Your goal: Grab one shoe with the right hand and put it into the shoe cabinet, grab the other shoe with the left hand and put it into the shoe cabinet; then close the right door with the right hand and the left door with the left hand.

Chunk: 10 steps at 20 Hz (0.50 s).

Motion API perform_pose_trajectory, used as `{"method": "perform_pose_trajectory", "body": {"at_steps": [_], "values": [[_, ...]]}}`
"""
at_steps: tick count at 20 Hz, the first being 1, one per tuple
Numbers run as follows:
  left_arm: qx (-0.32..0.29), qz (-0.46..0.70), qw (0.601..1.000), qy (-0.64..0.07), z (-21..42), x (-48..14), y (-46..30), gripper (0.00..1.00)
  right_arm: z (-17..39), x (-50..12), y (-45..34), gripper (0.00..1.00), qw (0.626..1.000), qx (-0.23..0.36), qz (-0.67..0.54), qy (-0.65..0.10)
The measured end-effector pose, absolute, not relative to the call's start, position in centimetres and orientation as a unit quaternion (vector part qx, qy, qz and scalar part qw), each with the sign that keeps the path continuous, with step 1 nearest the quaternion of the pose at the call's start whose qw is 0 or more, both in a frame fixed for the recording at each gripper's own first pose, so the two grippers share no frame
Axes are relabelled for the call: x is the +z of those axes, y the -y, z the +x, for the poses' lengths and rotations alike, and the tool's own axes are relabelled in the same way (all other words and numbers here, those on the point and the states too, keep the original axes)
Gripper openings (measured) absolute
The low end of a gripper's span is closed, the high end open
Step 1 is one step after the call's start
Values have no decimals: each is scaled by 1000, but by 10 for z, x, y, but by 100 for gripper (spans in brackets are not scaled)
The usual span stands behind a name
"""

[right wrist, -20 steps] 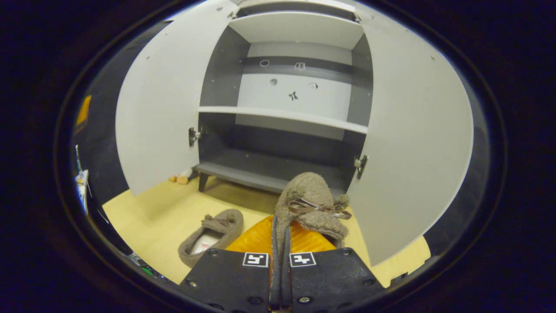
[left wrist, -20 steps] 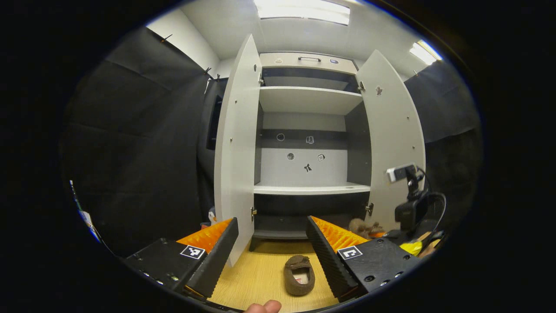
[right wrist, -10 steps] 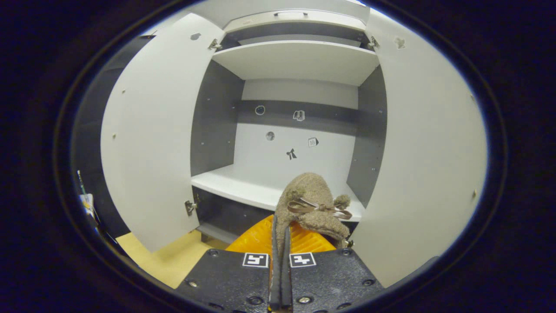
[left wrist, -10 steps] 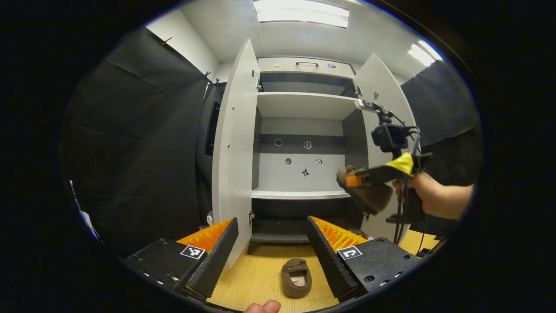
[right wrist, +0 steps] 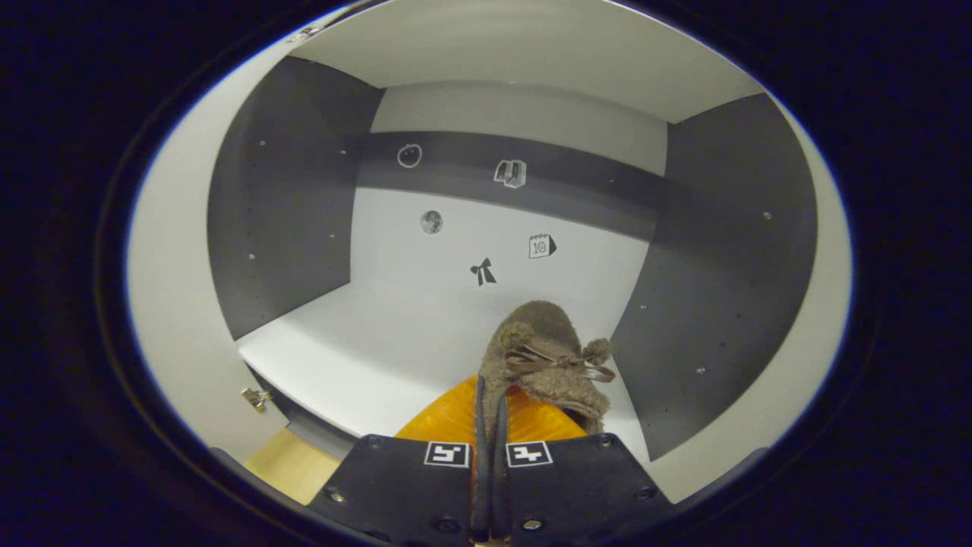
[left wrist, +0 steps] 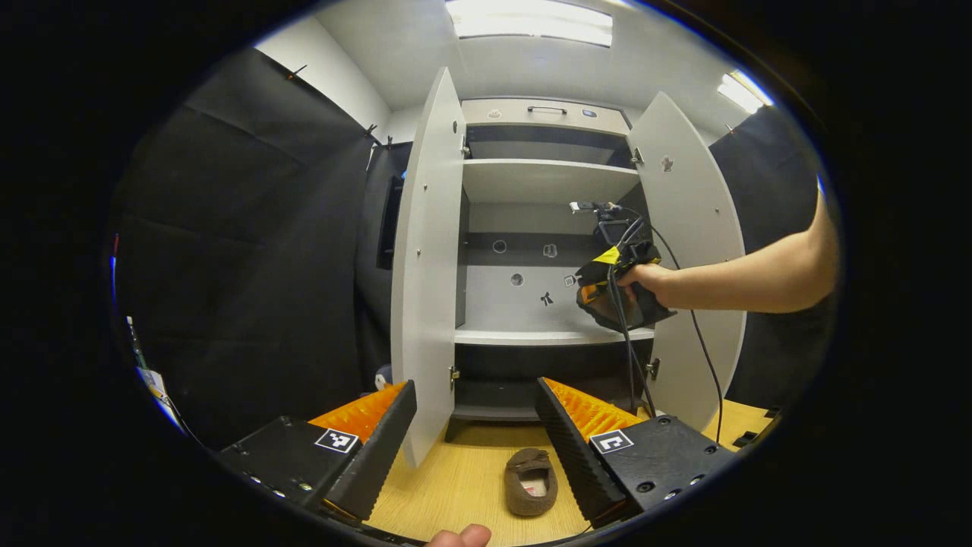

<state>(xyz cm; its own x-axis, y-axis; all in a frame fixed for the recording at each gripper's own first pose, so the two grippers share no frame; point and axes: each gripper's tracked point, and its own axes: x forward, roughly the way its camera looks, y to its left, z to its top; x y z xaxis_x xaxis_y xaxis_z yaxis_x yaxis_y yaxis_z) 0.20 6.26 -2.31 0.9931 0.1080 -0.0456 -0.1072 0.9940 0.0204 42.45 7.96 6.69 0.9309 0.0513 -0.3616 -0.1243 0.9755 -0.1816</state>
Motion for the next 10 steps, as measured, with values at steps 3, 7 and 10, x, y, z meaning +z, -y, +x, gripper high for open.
{"method": "perform_pose_trajectory", "body": {"at_steps": [3, 7, 10], "values": [[66, 7, 997, -25, 6, -26, -73, 95, 449, 54, -82, 5, 972, 32, -103, -207], [80, 7, 996, -31, 4, -29, -84, 95, 462, 34, -85, 5, 963, 24, -104, -246], [83, 7, 996, -33, 6, -30, -88, 95, 461, 29, -89, 7, 962, 26, -92, -256]]}}
